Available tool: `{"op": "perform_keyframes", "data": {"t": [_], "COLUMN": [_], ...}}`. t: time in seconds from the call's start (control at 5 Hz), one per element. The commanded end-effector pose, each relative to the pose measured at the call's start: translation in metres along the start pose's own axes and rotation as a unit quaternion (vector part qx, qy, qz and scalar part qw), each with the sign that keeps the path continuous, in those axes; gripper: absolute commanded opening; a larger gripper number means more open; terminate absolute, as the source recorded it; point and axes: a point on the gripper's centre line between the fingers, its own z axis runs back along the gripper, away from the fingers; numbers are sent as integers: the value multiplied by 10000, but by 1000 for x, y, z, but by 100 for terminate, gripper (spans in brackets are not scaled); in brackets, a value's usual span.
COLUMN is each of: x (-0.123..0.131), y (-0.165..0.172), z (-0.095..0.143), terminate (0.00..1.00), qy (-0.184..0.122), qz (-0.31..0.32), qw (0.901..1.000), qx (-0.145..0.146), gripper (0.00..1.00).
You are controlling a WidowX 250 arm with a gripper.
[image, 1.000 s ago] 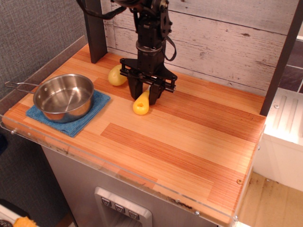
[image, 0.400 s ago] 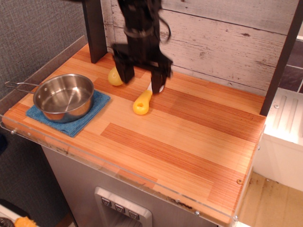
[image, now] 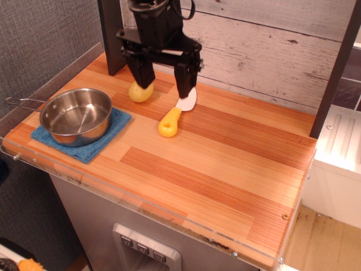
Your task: Move the yellow knife to the right of the potato
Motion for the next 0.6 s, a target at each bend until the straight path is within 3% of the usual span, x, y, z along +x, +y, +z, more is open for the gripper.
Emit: {"op": "perform_keyframes", "data": {"t": [0.0,0.2,0.4], "x": [-19,-19,-19], "y": [-1,-1,-1], "z": [19,19,19], "terminate": [0,0,100], "qy": [-117,-117,-117], "qz": [-305,-305,-305], "qw": [9995,9995,9995], "qx": [-11,-11,-11], "gripper": [100,100,100]}}
